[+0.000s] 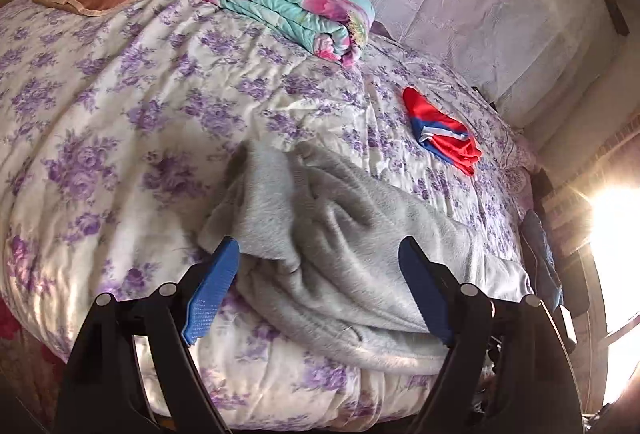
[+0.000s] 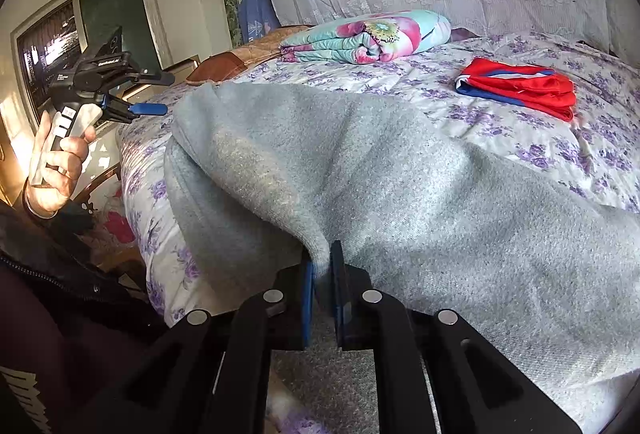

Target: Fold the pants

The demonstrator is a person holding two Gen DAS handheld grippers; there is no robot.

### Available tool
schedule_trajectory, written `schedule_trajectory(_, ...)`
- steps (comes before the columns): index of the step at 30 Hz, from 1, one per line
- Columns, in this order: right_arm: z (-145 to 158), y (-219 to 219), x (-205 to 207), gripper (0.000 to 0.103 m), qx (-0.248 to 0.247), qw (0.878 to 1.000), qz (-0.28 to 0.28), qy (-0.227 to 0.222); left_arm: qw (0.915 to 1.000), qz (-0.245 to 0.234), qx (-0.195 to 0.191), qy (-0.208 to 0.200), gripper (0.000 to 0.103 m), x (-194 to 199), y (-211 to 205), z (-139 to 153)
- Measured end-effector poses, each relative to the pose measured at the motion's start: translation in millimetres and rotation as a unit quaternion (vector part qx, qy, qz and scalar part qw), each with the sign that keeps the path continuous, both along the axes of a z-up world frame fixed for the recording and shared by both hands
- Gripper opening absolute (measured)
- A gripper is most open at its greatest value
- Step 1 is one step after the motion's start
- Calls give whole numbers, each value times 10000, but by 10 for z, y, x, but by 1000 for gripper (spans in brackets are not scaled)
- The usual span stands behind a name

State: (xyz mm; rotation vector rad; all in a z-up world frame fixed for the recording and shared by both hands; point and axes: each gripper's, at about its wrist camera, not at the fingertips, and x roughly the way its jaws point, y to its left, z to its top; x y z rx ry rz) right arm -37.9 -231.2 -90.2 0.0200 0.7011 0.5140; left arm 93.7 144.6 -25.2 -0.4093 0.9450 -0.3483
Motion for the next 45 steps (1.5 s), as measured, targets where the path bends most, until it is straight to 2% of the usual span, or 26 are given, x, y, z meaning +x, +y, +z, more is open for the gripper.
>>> schedule_trajectory(5, 5, -11, -7, 9, 45, 10000, 6, -15, 9987, 230, 290, 354, 79, 104, -7, -154)
schedule_trajectory(8, 0, -23, -4, 9, 86, 10000, 22, -13, 9983, 374, 259, 374, 79, 88, 89, -175)
schedule_trajectory(11, -2, -23, 1, 9, 106, 9999, 25, -2, 9988, 241, 127, 404, 79, 142, 23, -186)
schedule_trajectory(14, 1, -26, 8, 9, 145, 9999, 9, 0, 9982, 278, 421, 334, 81, 263, -142, -206)
schedule_trajectory(15, 1, -27, 3, 9, 167, 9999, 16, -1, 9979, 340, 394, 375, 81, 297, -146, -230)
schedule_trajectory(17, 11, -29, -11, 9, 166, 9999, 15, -20, 9978, 474, 308, 346, 65, 333, -126, -218)
schedule_trajectory(18, 24, -31, -17, 9, 168, 9999, 11, -35, 9980, 439, 357, 265, 43, 330, -138, -175)
schedule_trajectory(22, 251, -24, -115, 9, 307, 9990, 148, -300, 9972, 430, 598, -133, 41, 192, -163, 79)
schedule_trajectory(24, 354, -2, -187, 9, 343, 9977, 383, -442, 9964, 502, 662, -185, 41, 106, -128, 157)
schedule_trajectory(26, 334, 41, -199, 9, 212, 9973, 604, -367, 9953, 577, 751, -203, 41, -20, -56, 175)
schedule_trajectory(29, 7, 156, -49, 11, -256, 9980, 540, 213, 9914, 531, 1194, 109, 42, -33, -70, -106)
schedule_trajectory(30, -80, 175, -20, 11, -340, 9978, 490, 298, 9895, 504, 1327, 270, 43, -8, -74, -258)
schedule_trajectory(31, -112, 174, -21, 13, -310, 9982, 446, 271, 9871, 497, 1470, 396, 49, 12, -78, -430)
schedule_trajectory(32, -100, 168, -24, 16, -243, 9984, 438, 269, 9864, 514, 1507, 407, 53, 13, -69, -475)
schedule_trajectory(33, -81, 155, -29, 24, -189, 9984, 443, 291, 9862, 563, 1520, 344, 58, -15, -42, -462)
schedule_trajectory(34, -47, 141, -43, 33, -157, 9986, 420, 269, 9876, 555, 1449, 250, 58, -58, -6, -379)
schedule_trajectory(35, 7, 126, -89, 53, -161, 9992, 343, 161, 9876, 536, 1468, 157, 58, -99, 15, -288)
schedule_trajectory(36, 65, 95, -148, 66, -193, 9995, 235, 17, 9861, 534, 1571, 16, 59, -162, 30, -167)
schedule_trajectory(39, 308, -154, -398, 68, -27, 9995, -100, -306, 9749, 652, 2028, -648, 61, -430, -7, 314)
schedule_trajectory(41, 486, -472, -559, 69, 186, 9966, -680, -420, 9692, 451, 2140, -1128, 66, -576, -176, 627)
schedule_trajectory(43, 612, -916, -718, 73, 460, 9849, -1615, -421, 9635, 96, 2192, -1531, 73, -672, -469, 803)
schedule_trajectory(45, 635, -1326, -844, 80, 838, 9681, -2352, -202, 9577, -463, 2208, -1785, 77, -687, -871, 791)
